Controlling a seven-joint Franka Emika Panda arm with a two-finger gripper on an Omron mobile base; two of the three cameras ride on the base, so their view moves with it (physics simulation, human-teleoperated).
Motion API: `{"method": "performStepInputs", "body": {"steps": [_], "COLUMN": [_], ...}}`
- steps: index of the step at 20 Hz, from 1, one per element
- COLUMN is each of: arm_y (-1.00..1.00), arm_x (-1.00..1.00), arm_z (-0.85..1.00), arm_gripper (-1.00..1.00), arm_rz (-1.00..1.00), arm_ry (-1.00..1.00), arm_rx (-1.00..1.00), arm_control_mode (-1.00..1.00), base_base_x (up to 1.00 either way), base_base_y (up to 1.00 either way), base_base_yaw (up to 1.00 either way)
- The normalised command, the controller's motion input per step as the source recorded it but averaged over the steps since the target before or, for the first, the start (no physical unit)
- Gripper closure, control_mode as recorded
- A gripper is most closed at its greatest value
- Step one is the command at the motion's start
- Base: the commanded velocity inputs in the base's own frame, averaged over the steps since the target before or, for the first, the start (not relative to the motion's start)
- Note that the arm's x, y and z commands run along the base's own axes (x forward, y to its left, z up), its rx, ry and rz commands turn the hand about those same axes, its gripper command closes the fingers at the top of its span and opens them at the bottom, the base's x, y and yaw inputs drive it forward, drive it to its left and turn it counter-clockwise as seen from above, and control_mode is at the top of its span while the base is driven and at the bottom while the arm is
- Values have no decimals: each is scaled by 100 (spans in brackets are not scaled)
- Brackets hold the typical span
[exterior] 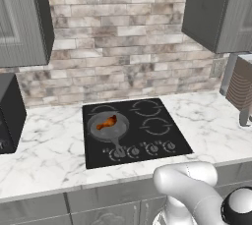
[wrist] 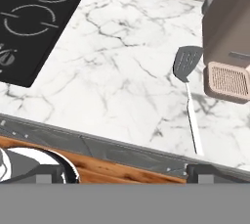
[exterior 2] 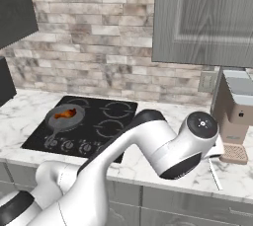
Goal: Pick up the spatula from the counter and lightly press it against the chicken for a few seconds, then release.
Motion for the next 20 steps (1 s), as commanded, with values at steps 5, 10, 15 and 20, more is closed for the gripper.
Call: {"method": "performStepInputs", "body": {"steps": [5, 10, 15, 20], "arm_y": [-21, -14, -9, -10], "arm_x": [16, 17, 14, 6], "arm_z": [-9, -18, -24, -19], "arm_gripper": [-100, -100, -100, -100], "arm_rz": [0, 0, 0, 0], "arm_ry": [4, 4, 2, 0], "arm_rx": [0, 0, 0, 0], "arm_control_mode": [-100, -100, -100, -100], "base_base_x": [0, 0, 0, 0], "base_base_y": [0, 0, 0, 0], "base_base_yaw": [0, 0, 0, 0]}}
